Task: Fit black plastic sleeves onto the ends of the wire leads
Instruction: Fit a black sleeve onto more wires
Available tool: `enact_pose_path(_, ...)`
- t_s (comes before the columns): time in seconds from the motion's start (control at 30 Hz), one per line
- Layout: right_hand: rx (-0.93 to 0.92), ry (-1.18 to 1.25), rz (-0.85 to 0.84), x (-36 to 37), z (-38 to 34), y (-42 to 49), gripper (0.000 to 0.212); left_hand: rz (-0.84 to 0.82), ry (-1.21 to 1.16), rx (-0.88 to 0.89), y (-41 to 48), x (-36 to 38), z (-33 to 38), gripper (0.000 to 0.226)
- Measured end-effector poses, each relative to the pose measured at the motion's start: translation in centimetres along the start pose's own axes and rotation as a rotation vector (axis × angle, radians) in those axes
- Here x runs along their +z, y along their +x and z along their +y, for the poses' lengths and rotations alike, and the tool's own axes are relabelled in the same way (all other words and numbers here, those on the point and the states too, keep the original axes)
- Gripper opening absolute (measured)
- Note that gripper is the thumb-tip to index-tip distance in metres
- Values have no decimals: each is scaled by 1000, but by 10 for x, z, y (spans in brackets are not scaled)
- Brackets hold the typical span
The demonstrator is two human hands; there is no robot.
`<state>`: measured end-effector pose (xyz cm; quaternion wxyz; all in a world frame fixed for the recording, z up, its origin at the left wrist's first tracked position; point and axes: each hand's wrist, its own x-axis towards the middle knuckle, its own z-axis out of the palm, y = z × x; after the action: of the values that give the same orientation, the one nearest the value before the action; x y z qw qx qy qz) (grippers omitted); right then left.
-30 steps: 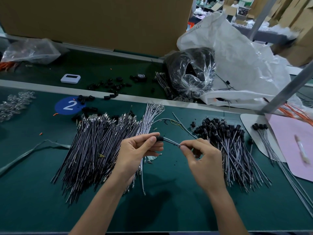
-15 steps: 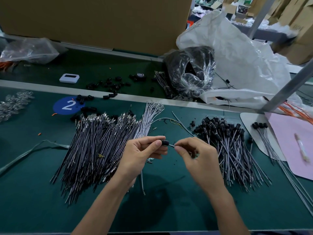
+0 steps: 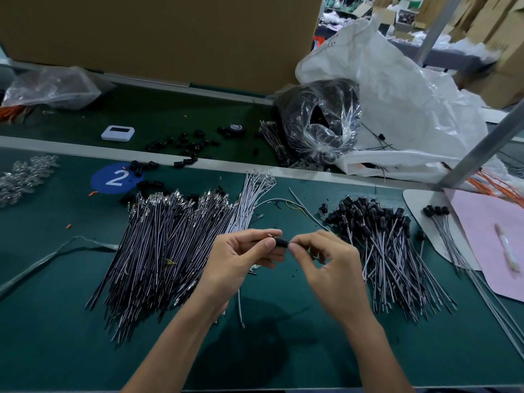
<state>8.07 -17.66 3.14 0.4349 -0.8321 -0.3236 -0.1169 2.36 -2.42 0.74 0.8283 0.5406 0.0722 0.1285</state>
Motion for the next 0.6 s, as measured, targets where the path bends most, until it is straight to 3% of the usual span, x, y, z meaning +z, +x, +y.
enact_pose_path(0.3, 76, 91, -12, -3, -1, -1, 23, -77, 82, -41, 0, -5, 4, 19)
enact_pose_path(0.43, 109, 139, -11, -4, 1, 1, 17, -131, 108, -53, 0, -7, 7, 18)
enact_pose_path(0.6, 96, 152, -31, -2, -2, -2, 12, -83, 78, -48, 0, -5, 5, 17)
